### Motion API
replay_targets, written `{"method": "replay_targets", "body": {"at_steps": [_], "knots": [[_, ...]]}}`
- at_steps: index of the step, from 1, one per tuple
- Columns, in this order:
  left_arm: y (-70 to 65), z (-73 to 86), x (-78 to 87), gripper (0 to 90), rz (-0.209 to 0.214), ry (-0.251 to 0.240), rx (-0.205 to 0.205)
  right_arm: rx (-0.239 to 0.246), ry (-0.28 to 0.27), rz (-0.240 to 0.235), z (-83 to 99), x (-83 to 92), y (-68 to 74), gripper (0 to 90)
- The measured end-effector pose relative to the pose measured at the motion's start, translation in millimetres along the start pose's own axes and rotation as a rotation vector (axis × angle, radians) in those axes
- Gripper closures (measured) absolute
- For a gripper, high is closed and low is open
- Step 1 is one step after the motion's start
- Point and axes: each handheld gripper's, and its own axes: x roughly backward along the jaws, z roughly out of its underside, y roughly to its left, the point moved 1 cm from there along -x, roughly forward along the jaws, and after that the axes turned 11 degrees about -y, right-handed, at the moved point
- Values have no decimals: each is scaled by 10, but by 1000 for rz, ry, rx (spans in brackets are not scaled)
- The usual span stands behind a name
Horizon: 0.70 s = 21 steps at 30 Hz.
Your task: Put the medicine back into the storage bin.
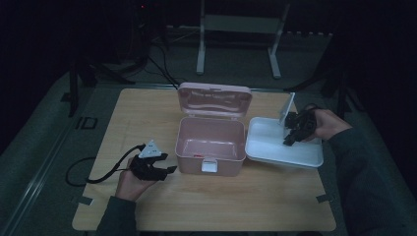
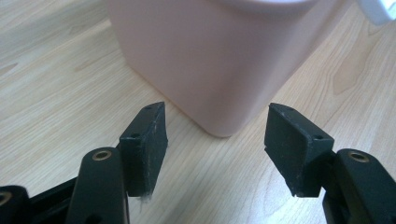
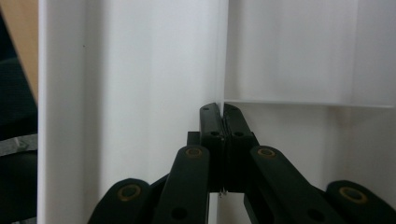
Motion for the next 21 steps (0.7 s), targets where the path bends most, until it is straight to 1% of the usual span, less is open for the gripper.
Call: {"method": "replay_targets", "body": {"at_steps": [1, 4, 5, 6, 8, 9, 10, 11, 12, 13, 14, 15, 16, 17, 18, 19, 20, 21], "knots": [[-7, -6, -12, 395, 4, 0, -3, 11, -6, 7, -4, 15, 11, 896], [-24, -12, -49, 394, 14, 3, -6, 13, -14, -5, -11, 40, 18, 897], [-28, -11, -57, 395, 15, 8, -6, 18, -33, -11, -32, 59, 27, 896], [-31, -10, -69, 395, 17, 8, -6, 33, -43, 0, -50, 64, 38, 897], [-40, -10, -91, 394, 21, 7, -6, 38, -63, -9, -98, 74, 49, 897], [-40, -10, -91, 395, 21, 7, -6, 38, -63, -9, -98, 74, 49, 897], [-52, -15, -114, 395, 27, 8, -11, 47, -77, -7, -130, 74, 53, 897], [-60, -20, -127, 396, 32, 8, -13, 59, -86, -1, -210, 57, 58, 897], [-68, -26, -140, 396, 34, 10, -18, 60, -92, -2, -258, 42, 62, 897], [-80, -31, -152, 396, 39, 10, -19, 68, -98, -16, -309, 23, 63, 897], [-90, -37, -165, 397, 43, 11, -26, 79, -108, -10, -363, -1, 75, 897], [-102, -41, -177, 396, 46, 13, -27, 83, -113, -21, -419, -29, 79, 897], [-109, -43, -188, 397, 53, 10, -25, 97, -120, -20, -476, -62, 86, 897], [-113, -41, -198, 396, 48, 7, -25, 101, -127, -20, -533, -96, 90, 897], [-110, -38, -201, 396, 48, 10, -27, 101, -135, -35, -589, -132, 95, 897], [-113, -38, -201, 397, 46, 10, -26, 112, -146, -31, -645, -166, 103, 897], [-116, -39, -199, 396, 46, 9, -25, 113, -156, -36, -700, -201, 109, 897], [-116, -39, -199, 397, 46, 9, -25, 113, -156, -36, -700, -201, 109, 897]]}}
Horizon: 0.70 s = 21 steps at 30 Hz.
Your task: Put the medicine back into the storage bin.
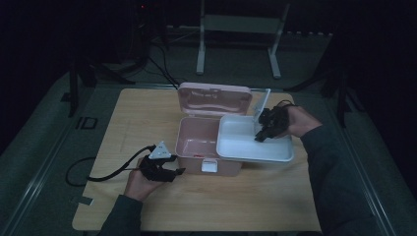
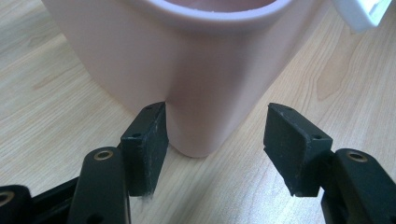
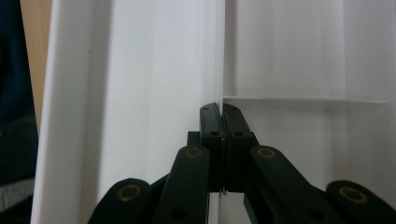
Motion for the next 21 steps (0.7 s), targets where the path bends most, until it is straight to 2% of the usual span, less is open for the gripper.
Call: {"method": "replay_targets", "body": {"at_steps": [2, 5, 6, 12, 16, 21], "knots": [[-5, -9, 16, 401, 0, -6, 2, 8, -30, -15, -152, -141, -6, 897], [-25, -25, 23, 402, 2, -6, -3, 28, -45, -25, -302, -265, 7, 897], [-25, -25, 23, 404, 2, -6, -3, 28, -45, -25, -302, -265, 7, 897], [-95, -57, -13, 412, 34, -7, -21, 49, -76, -25, -634, -416, -12, 897], [-96, -57, -14, 417, 36, -9, -20, 68, -71, -29, -767, -493, -31, 897], [-94, -57, -12, 416, 37, -9, -23, 76, -73, -41, -837, -589, -73, 897]]}}
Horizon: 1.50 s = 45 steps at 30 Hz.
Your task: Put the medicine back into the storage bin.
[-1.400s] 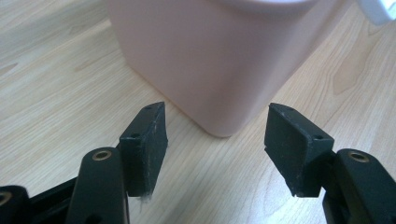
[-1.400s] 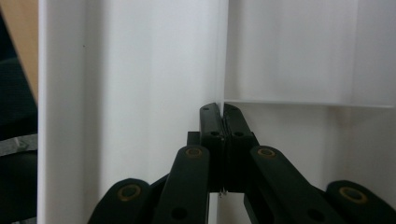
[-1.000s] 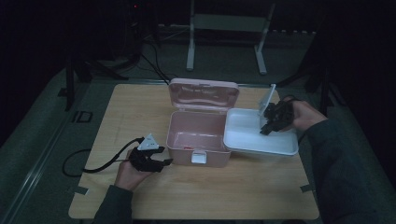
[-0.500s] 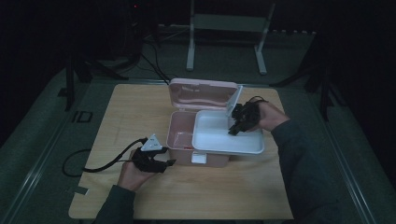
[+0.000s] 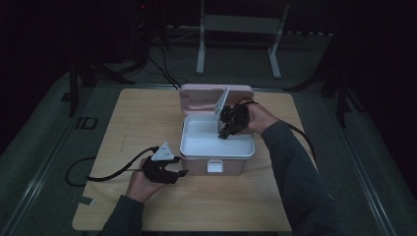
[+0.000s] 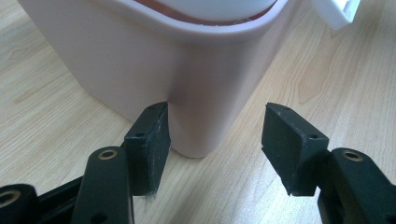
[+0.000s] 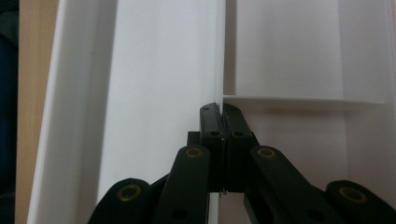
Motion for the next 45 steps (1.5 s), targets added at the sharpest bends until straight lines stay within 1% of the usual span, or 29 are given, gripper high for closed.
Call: {"method": "replay_targets", "body": {"at_steps": [3, 5, 9, 10, 14, 18, 19, 23, 25, 27, 28, 34, 38, 41, 44, 45], "knots": [[-1, 1, -3, 416, -1, -1, 3, -2, 3, 3, -9, -44, -17, 897], [-2, 1, -8, 416, -4, -3, 6, 17, 7, 12, -18, -65, -24, 897], [-2, 2, -9, 415, -4, -3, 7, 22, 5, 0, -32, -110, -49, 894], [-2, 2, -9, 416, -4, -3, 7, 13, 11, 0, -34, -121, -48, 893], [1, 0, -11, 415, -4, -4, 8, 9, 13, 4, -24, -146, -57, 891], [0, 1, -9, 415, -3, -3, 9, 5, 43, 9, -20, -211, -49, 886], [0, 1, -9, 415, -3, -3, 9, -2, 50, 12, -19, -218, -41, 884], [1, 1, -9, 415, -3, -4, 10, -2, 49, 13, -15, -221, -43, 881], [2, 1, -9, 416, -3, -4, 9, 2, 44, 22, -9, -187, -47, 856], [2, 2, -9, 417, -3, -4, 9, 1, 44, 46, -1, -152, -46, 834], [2, 2, -8, 417, -3, -2, 8, -6, 46, 52, 3, -130, -33, 825], [8, 1, -3, 417, -6, 1, 2, -15, 47, 74, 46, 3, 29, 776], [12, -9, 29, 418, -12, -5, 4, -27, 38, 95, 109, 98, 49, 737], [22, -19, 57, 419, -14, -13, 5, -43, 39, 120, 167, 162, 68, 713], [27, -30, 81, 419, -15, -20, 5, -62, 34, 137, 231, 207, 88, 674], [28, -33, 87, 419, -17, -24, 7, -60, 33, 146, 253, 216, 95, 659]]}}
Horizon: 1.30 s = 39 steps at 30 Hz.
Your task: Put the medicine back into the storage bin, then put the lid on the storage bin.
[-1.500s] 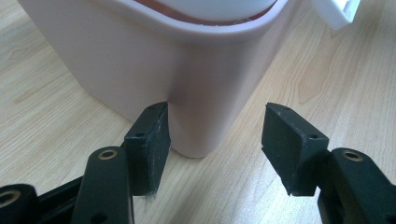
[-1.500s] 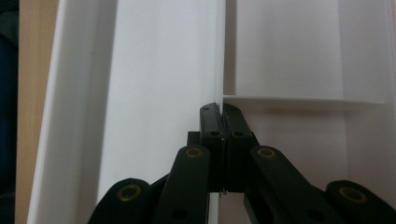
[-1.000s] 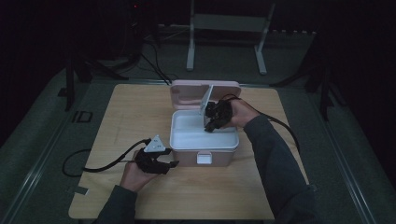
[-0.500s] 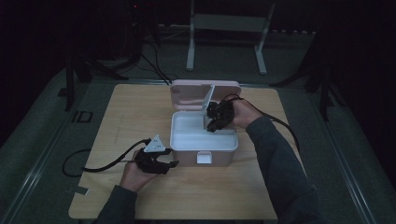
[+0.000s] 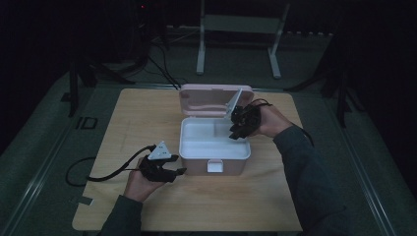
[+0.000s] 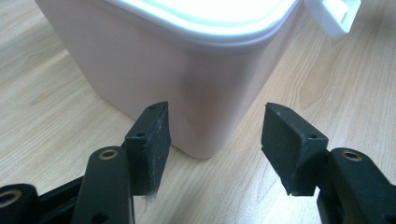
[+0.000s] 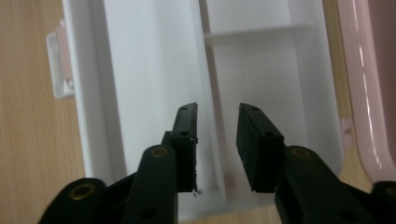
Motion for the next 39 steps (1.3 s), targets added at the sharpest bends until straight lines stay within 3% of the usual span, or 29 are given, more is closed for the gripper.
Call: {"method": "replay_targets", "body": {"at_steps": [8, 11, 25, 28, 35, 39], "knots": [[34, 4, 52, 420, -15, -20, 8, -68, 8, 8, 191, 61, 8, 561], [50, 12, 72, 419, -23, -19, 12, -105, -23, 3, 271, 105, -13, 539], [141, -9, 230, 415, -61, -58, 26, -246, -104, 108, 606, 269, -97, 486], [202, -10, 269, 416, -51, -98, 54, -295, -143, 139, 668, 297, -125, 476], [343, -60, 300, 419, -59, -113, 66, -421, -203, 217, 796, 309, -209, 482], [468, -144, 320, 433, -49, -149, 90, -458, -237, 238, 837, 285, -268, 483]]}}
